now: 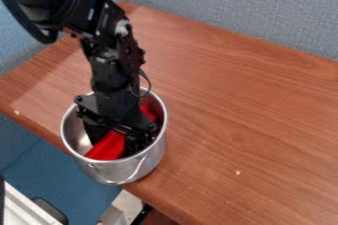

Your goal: Move the red object from the metal pot to the table

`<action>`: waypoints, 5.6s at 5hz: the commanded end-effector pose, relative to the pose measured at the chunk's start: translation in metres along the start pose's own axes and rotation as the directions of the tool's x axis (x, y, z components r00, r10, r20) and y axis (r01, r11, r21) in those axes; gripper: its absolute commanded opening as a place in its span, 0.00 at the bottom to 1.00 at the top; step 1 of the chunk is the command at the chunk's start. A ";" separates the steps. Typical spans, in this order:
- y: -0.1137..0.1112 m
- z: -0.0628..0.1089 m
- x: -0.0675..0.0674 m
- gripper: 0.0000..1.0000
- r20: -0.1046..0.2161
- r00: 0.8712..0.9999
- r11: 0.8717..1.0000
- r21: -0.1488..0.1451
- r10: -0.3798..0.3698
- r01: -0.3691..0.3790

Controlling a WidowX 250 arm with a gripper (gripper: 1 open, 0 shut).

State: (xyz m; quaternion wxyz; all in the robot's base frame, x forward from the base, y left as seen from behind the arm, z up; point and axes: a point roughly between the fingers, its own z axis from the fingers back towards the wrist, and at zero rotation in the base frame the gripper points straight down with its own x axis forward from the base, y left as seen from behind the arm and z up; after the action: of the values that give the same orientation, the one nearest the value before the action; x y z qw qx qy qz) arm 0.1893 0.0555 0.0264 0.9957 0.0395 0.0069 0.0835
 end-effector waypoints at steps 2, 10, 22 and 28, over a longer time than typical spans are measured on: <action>0.020 0.006 0.008 0.00 0.003 0.999 0.999 0.016 -0.047 0.047; 0.018 0.001 -0.012 0.00 0.030 0.985 0.985 0.034 -0.172 0.171; -0.037 0.077 0.042 0.00 0.117 0.966 0.971 -0.034 -0.230 0.235; -0.009 0.044 0.041 0.00 0.036 0.996 0.996 -0.054 0.080 -0.078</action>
State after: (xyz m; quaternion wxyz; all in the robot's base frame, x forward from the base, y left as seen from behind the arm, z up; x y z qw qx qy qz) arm 0.2259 0.0463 0.0625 0.9929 0.0120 -0.0016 0.1186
